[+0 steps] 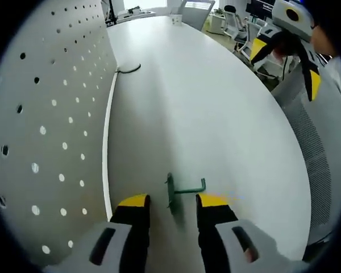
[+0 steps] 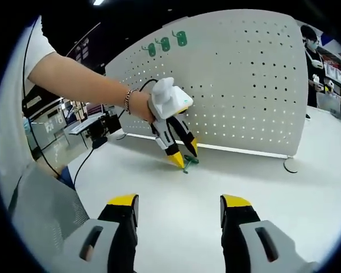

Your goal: Insert the hook assembly into the mounting plate slot until the hook locks in place.

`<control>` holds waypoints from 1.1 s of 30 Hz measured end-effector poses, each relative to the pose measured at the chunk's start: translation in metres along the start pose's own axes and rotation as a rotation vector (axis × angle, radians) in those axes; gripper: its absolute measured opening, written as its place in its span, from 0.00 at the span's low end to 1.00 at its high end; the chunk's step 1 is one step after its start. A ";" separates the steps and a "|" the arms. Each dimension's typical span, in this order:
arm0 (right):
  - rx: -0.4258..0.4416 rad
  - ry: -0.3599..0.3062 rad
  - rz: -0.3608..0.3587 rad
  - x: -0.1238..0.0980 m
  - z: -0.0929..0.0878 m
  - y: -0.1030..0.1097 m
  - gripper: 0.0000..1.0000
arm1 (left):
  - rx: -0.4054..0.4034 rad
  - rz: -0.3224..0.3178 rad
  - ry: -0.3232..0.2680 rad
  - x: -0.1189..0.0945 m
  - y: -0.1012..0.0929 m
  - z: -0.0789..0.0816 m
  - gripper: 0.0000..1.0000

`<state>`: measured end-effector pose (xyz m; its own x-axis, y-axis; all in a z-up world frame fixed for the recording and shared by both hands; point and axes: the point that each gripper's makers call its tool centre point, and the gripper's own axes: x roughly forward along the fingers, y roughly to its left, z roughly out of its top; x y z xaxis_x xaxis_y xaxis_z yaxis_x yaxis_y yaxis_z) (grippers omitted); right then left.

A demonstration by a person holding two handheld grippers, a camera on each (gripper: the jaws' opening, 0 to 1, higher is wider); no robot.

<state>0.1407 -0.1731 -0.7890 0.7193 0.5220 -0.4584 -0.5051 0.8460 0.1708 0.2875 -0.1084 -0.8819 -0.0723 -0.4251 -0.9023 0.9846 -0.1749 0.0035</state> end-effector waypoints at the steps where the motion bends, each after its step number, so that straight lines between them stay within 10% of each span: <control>1: -0.001 -0.001 0.000 0.000 0.000 0.000 0.56 | -0.001 0.001 0.000 0.000 0.000 0.000 0.31; 33: 0.009 -0.042 -0.013 -0.003 0.008 -0.004 0.54 | -0.086 0.058 -0.009 -0.003 0.003 -0.007 0.02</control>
<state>0.1447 -0.1775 -0.7814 0.7455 0.5145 -0.4236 -0.4911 0.8538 0.1728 0.2912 -0.1019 -0.8823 -0.0158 -0.4407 -0.8975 0.9972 -0.0726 0.0181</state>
